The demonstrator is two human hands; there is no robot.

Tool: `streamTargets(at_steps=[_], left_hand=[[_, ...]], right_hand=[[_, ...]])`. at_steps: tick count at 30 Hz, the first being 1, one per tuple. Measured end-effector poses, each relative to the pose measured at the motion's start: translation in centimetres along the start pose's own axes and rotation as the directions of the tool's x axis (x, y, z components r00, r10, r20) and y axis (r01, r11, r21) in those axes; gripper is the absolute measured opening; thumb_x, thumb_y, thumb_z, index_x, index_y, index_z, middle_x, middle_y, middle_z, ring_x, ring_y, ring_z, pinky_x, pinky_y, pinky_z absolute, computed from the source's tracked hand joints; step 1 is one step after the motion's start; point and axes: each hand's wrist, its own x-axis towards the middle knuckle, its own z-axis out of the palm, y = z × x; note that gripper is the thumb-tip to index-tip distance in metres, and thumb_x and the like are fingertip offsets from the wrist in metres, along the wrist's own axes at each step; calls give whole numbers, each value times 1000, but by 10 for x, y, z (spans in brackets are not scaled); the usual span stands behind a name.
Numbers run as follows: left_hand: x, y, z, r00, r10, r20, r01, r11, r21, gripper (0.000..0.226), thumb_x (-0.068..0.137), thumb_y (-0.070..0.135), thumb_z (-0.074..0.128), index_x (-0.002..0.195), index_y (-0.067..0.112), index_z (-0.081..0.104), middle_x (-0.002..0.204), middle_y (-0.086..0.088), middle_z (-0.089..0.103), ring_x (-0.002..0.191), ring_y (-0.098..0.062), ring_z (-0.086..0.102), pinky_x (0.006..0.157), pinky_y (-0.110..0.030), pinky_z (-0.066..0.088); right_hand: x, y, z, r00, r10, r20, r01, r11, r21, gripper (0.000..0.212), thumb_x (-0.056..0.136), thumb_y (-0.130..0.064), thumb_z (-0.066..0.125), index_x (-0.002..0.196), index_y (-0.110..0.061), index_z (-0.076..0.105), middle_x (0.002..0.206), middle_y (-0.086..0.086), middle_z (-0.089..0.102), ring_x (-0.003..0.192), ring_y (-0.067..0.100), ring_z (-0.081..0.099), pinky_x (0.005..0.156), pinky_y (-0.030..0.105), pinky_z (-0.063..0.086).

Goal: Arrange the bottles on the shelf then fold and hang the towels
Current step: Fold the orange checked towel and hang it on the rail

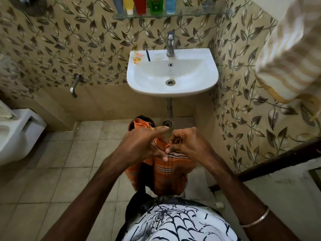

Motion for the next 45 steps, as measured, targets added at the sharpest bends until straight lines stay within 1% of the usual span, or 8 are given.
streamTargets(at_steps=[3,12,17,23,27,34,39,45], left_hand=[[6,7,9,999,41,26,-37,987,-155,78,69,55,80,139,39,52,104,9,73,79,-2,58,68,-22,43],[6,5,4,988,113,-106,-123,989,-87,13,83,29,78,97,30,78,86,10,77,80,-8,71,64,-27,56],[0,3,-7,970,204,-130,-215,974,-73,17,82,13,78,94,26,79,82,8,76,74,-10,70,60,-35,58],[-7,-7,-19,966,213,-149,-222,974,-49,20,78,9,80,93,23,81,83,5,77,76,-14,72,59,-35,58],[-12,-18,-21,973,170,-159,-181,982,-60,17,80,15,81,93,25,80,84,8,77,76,-8,71,60,-22,52],[-17,-24,-24,973,159,-165,-174,981,-85,18,80,15,81,92,27,79,83,11,76,73,-4,69,59,-33,58],[-19,-24,-24,982,127,-142,-137,988,-66,15,80,17,81,93,26,79,85,10,77,69,3,62,58,-12,41],[-12,-13,-12,997,-62,35,60,996,62,76,77,63,69,144,34,47,144,8,56,122,-16,59,96,-39,50]], right_hand=[[-2,-4,-1,1000,-21,-8,21,999,-44,17,73,-28,87,80,-27,71,77,-10,72,72,1,68,62,25,56],[-2,-1,-8,995,44,91,-45,999,10,23,70,-33,89,80,-35,68,78,-11,72,74,1,69,70,35,62],[-1,9,-14,961,79,265,-103,991,79,24,72,-31,87,92,-36,73,91,-13,74,87,-1,70,78,34,60],[-4,14,-22,945,120,304,-171,974,149,23,75,-27,86,93,-25,72,92,-9,74,77,-4,70,54,13,50],[-5,21,-25,957,129,261,-182,965,190,17,78,-23,84,88,-25,71,86,-3,76,74,10,73,56,23,57],[-2,21,-22,979,131,157,-148,984,101,16,77,-23,84,83,-30,72,86,-5,75,78,10,74,69,38,64],[-3,17,-20,992,91,82,-95,994,50,13,77,-27,84,83,-30,73,84,-8,75,78,6,72,70,40,64],[-7,6,-24,997,2,74,-2,1000,-3,10,78,-31,83,84,-28,75,82,-9,75,76,3,70,72,40,62]])
